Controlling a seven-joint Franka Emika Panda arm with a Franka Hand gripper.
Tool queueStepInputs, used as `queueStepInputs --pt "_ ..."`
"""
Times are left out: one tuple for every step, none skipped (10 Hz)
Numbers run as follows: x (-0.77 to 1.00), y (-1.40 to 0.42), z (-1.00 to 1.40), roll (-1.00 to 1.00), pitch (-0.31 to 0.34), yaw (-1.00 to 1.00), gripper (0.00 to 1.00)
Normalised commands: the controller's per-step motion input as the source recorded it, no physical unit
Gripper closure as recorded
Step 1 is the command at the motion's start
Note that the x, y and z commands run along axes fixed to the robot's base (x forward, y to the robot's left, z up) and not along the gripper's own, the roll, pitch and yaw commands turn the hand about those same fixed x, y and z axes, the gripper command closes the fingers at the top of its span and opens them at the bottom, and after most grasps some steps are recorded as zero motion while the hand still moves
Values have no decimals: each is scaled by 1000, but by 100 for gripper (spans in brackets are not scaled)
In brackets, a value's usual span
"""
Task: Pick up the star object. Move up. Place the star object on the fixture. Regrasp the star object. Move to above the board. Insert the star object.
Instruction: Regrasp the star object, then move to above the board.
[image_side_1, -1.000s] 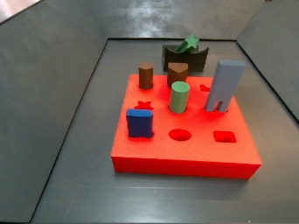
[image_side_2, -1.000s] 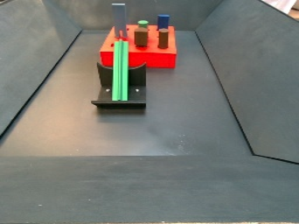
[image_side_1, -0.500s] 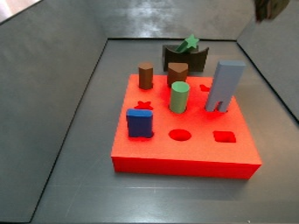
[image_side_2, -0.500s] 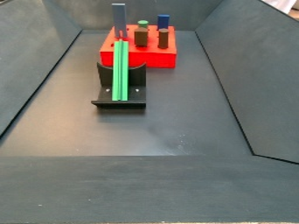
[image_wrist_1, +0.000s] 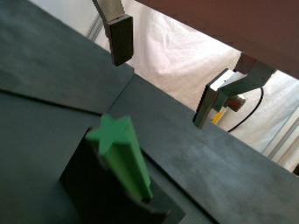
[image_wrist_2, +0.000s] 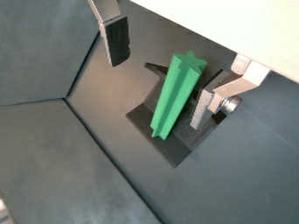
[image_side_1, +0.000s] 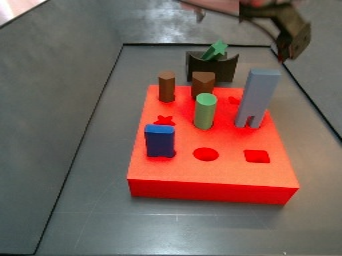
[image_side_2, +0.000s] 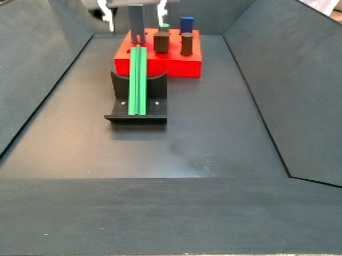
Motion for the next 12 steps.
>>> queueStepInputs --pt "103 24 -1000 87 -113 29 0" --pt "115 19 -1000 83 -92 -3 0" --pt "109 12 -844 83 -76 -20 0" --pt "97 1 -681 81 -53 -30 0" --pt "91 -1 -469 80 -26 -34 0" --pt "88 -1 -312 77 -3 -28 0" --pt "0 0 0 0 0 0 100" --pt "40 -46 1000 3 236 78 100" --pt "40 -48 1000 -9 232 85 100" --pt "41 -45 1000 -20 219 116 100" --pt "43 -45 1000 -27 197 144 100" --pt "44 -46 1000 -28 182 161 100"
